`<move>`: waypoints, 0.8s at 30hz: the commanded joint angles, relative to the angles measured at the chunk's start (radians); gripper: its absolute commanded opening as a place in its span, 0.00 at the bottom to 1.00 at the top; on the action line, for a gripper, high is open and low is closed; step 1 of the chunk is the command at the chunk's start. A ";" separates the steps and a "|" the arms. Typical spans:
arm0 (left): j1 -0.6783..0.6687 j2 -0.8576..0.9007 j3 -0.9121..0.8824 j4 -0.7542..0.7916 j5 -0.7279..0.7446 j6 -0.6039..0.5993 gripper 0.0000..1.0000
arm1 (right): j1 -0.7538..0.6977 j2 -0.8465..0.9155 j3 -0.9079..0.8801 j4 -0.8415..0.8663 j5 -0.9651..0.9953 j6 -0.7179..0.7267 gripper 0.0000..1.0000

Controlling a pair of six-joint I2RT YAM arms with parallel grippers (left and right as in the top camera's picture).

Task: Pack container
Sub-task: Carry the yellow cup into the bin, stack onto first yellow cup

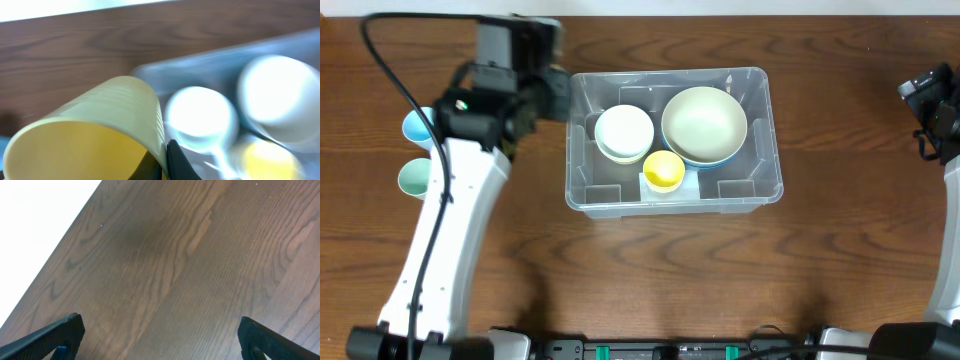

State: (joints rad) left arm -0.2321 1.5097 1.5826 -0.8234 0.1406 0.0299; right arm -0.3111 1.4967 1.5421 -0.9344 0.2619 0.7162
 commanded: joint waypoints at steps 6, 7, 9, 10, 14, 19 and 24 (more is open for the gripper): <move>-0.274 0.004 0.018 -0.121 0.107 0.114 0.06 | -0.003 -0.006 0.008 -0.001 0.011 0.012 0.99; -0.299 0.012 0.018 -0.133 0.106 0.127 0.06 | -0.003 -0.006 0.008 -0.001 0.011 0.012 0.99; -0.345 0.032 0.018 -0.149 0.106 0.153 0.06 | -0.003 -0.006 0.008 -0.001 0.011 0.012 0.99; -0.367 0.044 0.018 -0.156 0.106 0.167 0.06 | -0.003 -0.006 0.008 -0.001 0.011 0.012 0.99; -0.413 0.095 0.018 -0.163 0.102 0.183 0.06 | -0.003 -0.006 0.008 -0.001 0.011 0.012 0.99; -0.424 0.177 0.016 -0.173 0.102 0.183 0.06 | -0.003 -0.006 0.008 -0.001 0.011 0.012 0.99; -0.424 0.234 0.016 -0.185 0.077 0.183 0.06 | -0.003 -0.006 0.008 -0.001 0.011 0.012 0.99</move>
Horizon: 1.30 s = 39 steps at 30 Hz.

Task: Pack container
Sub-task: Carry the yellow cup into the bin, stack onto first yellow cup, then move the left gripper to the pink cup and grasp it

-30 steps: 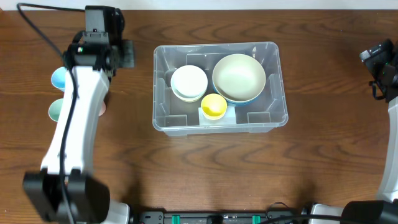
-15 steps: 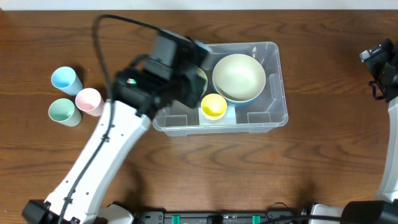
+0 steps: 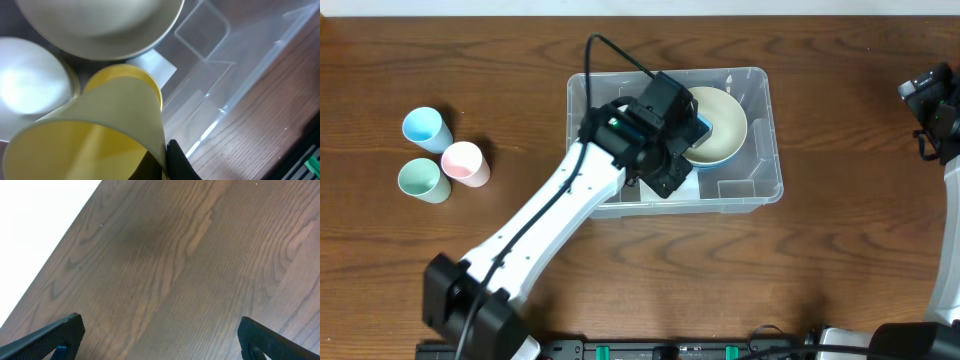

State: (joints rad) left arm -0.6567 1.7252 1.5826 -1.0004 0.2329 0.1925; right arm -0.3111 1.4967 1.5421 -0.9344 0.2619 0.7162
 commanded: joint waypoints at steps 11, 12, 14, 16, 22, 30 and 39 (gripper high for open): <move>0.001 0.010 0.023 -0.017 -0.104 -0.003 0.95 | -0.003 -0.006 0.008 -0.001 0.011 0.012 0.99; 0.001 -0.002 0.027 -0.016 -0.130 -0.025 0.95 | -0.003 -0.006 0.008 -0.001 0.011 0.012 0.99; 0.002 -0.043 0.039 -0.016 -0.164 -0.041 0.97 | -0.003 -0.006 0.008 -0.001 0.011 0.012 0.99; 0.006 -0.095 0.047 -0.016 -0.192 -0.055 0.99 | -0.003 -0.006 0.008 -0.001 0.011 0.012 0.99; 0.090 -0.311 0.048 -0.044 -0.316 -0.168 0.99 | -0.003 -0.006 0.008 -0.001 0.011 0.012 0.99; 0.412 -0.478 0.048 -0.142 -0.376 -0.344 0.98 | -0.003 -0.006 0.008 -0.001 0.011 0.012 0.99; 0.707 -0.309 0.024 -0.167 -0.375 -0.370 0.98 | -0.003 -0.006 0.008 -0.001 0.011 0.012 0.99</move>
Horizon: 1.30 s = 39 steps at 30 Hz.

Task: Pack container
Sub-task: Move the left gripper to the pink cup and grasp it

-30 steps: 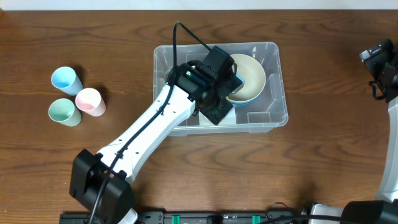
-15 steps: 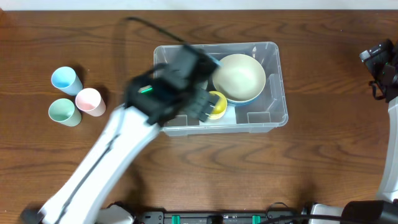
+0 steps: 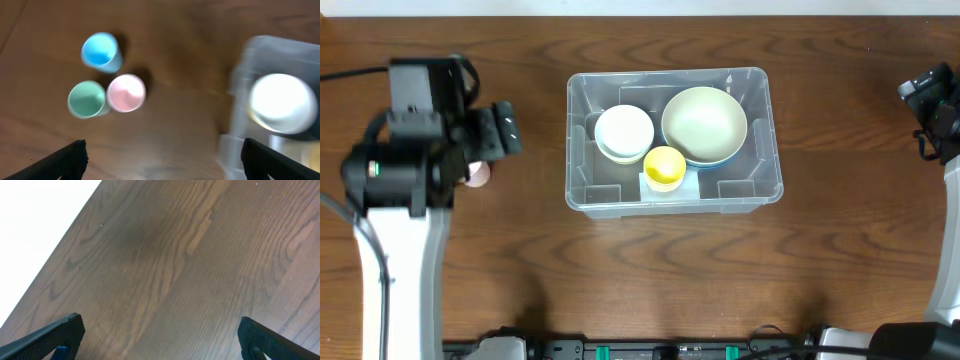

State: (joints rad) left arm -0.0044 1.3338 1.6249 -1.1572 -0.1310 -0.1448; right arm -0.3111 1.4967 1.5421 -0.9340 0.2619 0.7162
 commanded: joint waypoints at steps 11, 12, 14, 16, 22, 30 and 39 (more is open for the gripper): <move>0.126 0.465 -0.019 0.008 0.015 -0.044 0.98 | -0.003 -0.006 0.008 -0.002 0.011 0.012 0.99; 0.126 0.492 -0.019 0.015 0.014 -0.044 0.98 | -0.003 -0.006 0.008 -0.002 0.011 0.012 0.99; 0.126 0.539 -0.019 0.030 0.014 -0.039 0.98 | -0.003 -0.006 0.008 -0.002 0.011 0.012 0.99; 0.126 0.577 -0.019 0.050 0.014 -0.021 0.98 | -0.003 -0.006 0.008 -0.002 0.011 0.012 0.99; 0.126 0.637 -0.019 0.118 0.014 0.021 0.98 | -0.003 -0.006 0.008 -0.002 0.011 0.012 0.99; 0.128 0.679 -0.019 0.156 0.014 0.040 1.00 | -0.003 -0.006 0.008 -0.002 0.011 0.012 0.99; 0.129 0.716 -0.019 0.152 0.014 0.043 0.62 | -0.003 -0.006 0.008 -0.002 0.011 0.012 0.99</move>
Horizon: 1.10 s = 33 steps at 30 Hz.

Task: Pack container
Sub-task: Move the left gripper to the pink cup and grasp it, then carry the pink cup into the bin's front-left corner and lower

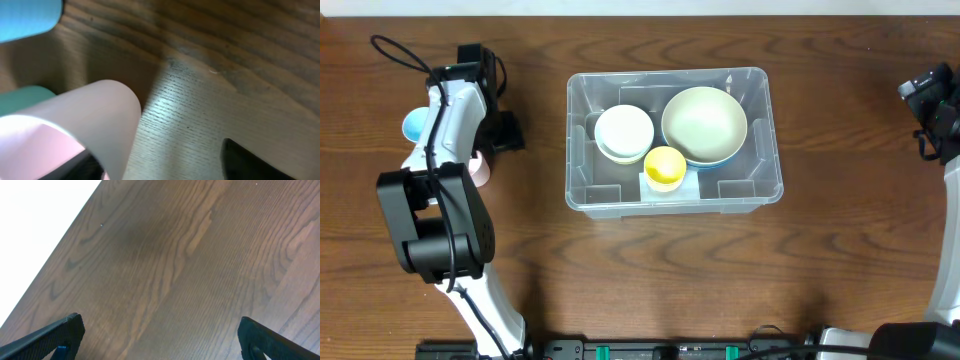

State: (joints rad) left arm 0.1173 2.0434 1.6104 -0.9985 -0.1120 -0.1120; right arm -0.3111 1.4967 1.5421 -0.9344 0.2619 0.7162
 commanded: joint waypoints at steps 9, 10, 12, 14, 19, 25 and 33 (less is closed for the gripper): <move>0.007 0.007 -0.005 -0.014 -0.005 0.010 0.06 | -0.003 -0.006 0.008 -0.001 0.011 0.012 0.99; 0.007 0.007 -0.005 -0.017 -0.005 0.010 0.06 | -0.003 -0.006 0.008 -0.001 0.011 0.012 0.99; 0.006 0.007 -0.005 -0.023 -0.005 0.010 0.06 | -0.003 -0.006 0.008 -0.001 0.011 0.012 0.99; 0.005 0.006 -0.005 -0.032 -0.004 0.010 0.06 | -0.003 -0.006 0.008 -0.001 0.011 0.012 0.99; -0.011 -0.022 0.011 -0.055 0.058 0.010 0.06 | -0.003 -0.006 0.008 -0.001 0.011 0.012 0.99; -0.055 -0.160 0.029 -0.062 0.080 0.009 0.06 | -0.003 -0.006 0.008 -0.001 0.011 0.012 0.99; -0.177 -0.447 0.029 -0.061 0.135 0.006 0.06 | -0.003 -0.006 0.008 -0.001 0.011 0.012 0.99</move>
State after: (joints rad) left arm -0.0204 1.6779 1.6157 -1.0515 0.0010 -0.1043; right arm -0.3111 1.4967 1.5421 -0.9340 0.2619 0.7162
